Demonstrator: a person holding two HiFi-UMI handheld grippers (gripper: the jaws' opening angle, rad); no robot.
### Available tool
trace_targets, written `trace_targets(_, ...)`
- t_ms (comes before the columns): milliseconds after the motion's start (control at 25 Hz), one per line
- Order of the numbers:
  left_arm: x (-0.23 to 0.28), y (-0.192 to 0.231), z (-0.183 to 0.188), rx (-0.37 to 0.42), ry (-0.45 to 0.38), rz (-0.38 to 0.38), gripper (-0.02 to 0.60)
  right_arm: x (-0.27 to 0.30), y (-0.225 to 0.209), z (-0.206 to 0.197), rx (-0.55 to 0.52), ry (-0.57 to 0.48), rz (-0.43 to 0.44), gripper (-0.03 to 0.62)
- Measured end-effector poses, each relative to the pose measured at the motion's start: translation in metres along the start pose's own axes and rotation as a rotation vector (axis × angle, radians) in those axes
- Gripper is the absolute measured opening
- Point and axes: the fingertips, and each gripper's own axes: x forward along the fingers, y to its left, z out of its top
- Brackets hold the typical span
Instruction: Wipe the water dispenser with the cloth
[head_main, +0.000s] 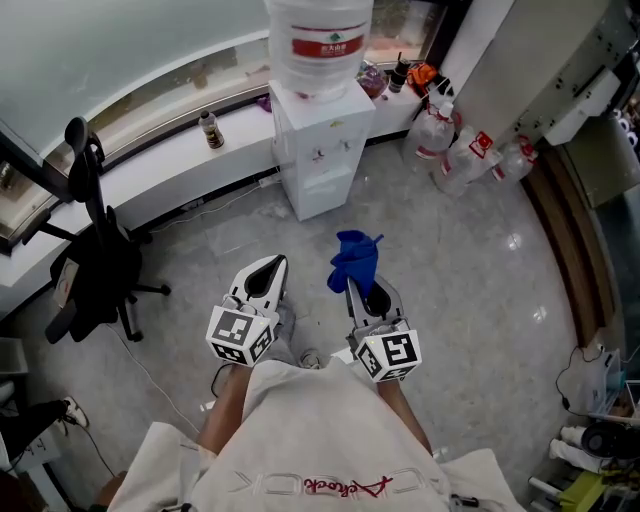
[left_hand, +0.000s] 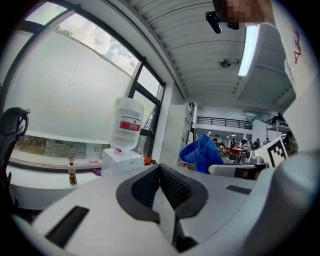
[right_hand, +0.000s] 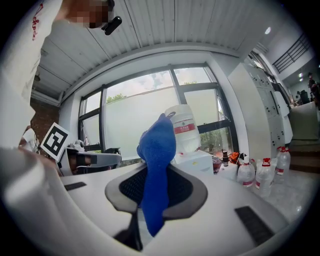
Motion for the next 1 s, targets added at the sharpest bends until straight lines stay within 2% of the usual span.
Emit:
trace_targets(320,0.064,0.054,0.014,-0.019,-0.028,-0.013,0.009,0.078,-0.025,0.011,-0.024,-0.010,0.006,0.089)
trace_targets(600,0.137,0.128,0.037,-0.043,-0.015,-0.038,0.011,0.179,-0.049,0.024,-0.019,0.021,0.001,0.089)
trace_targets(1000,0.231,0.242,0.093,-0.049,-0.029,-0.076,0.009,0.333,-0.066,0.063,-0.044,0.024,0.011,0.089)
